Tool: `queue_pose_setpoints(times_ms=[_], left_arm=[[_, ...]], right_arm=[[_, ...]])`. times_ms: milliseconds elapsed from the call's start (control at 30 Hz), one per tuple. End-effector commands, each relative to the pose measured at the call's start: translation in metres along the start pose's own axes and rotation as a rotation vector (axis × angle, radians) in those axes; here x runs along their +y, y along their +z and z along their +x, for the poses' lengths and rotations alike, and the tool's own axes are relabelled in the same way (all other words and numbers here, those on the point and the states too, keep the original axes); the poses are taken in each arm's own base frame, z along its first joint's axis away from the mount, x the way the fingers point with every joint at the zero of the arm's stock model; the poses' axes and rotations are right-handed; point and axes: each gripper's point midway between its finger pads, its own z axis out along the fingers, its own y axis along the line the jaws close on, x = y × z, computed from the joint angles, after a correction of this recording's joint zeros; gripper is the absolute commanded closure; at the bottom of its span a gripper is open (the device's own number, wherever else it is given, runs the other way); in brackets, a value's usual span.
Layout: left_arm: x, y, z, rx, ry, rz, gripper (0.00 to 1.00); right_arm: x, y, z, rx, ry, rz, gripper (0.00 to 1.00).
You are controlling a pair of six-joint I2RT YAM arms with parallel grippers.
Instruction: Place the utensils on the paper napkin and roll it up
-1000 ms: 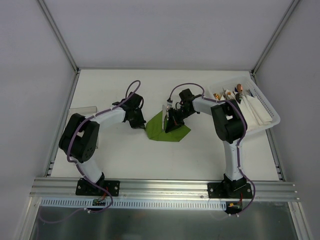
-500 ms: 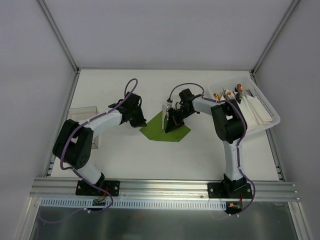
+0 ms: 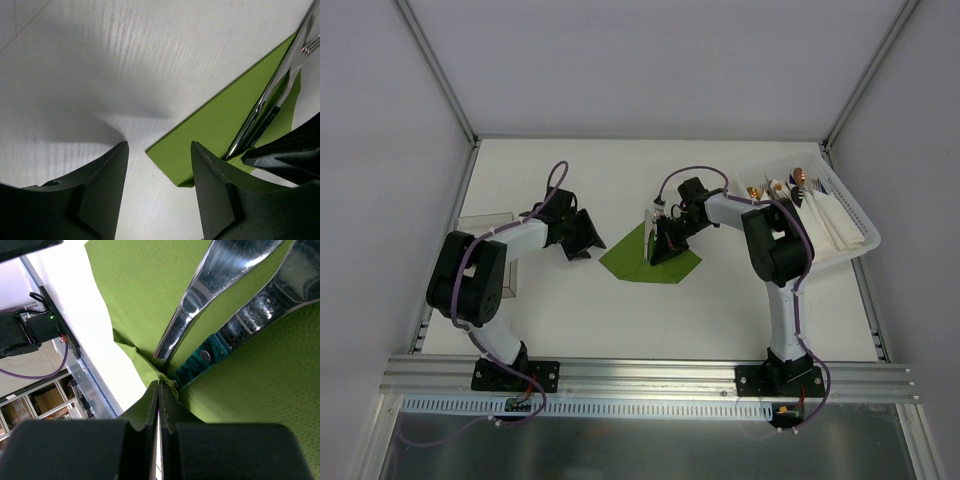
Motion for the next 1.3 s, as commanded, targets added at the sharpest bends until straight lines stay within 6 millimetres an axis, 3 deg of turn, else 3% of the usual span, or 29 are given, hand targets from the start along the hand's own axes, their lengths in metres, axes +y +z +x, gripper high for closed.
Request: queue_pose_setpoints(times_ms=[0, 400, 733, 1267], left_arm=[[-0.010, 0.014, 0.003, 0.065, -0.001, 0.109, 0.48], [-0.022, 0.051, 0.029, 0.216, -0.045, 0.227, 0.50], [-0.047, 0.060, 0.042, 0.287, -0.085, 0.379, 0.48], [-0.088, 0.067, -0.001, 0.172, -0.025, 0.495, 0.39]], right_arm=[[-0.016, 0.004, -0.002, 0.002, 0.000, 0.081, 1.00], [-0.017, 0.003, -0.001, 0.009, 0.007, 0.084, 1.00], [-0.017, 0.004, 0.000, 0.013, 0.009, 0.083, 1.00], [-0.017, 0.003, 0.000, 0.012, 0.008, 0.083, 1.00]])
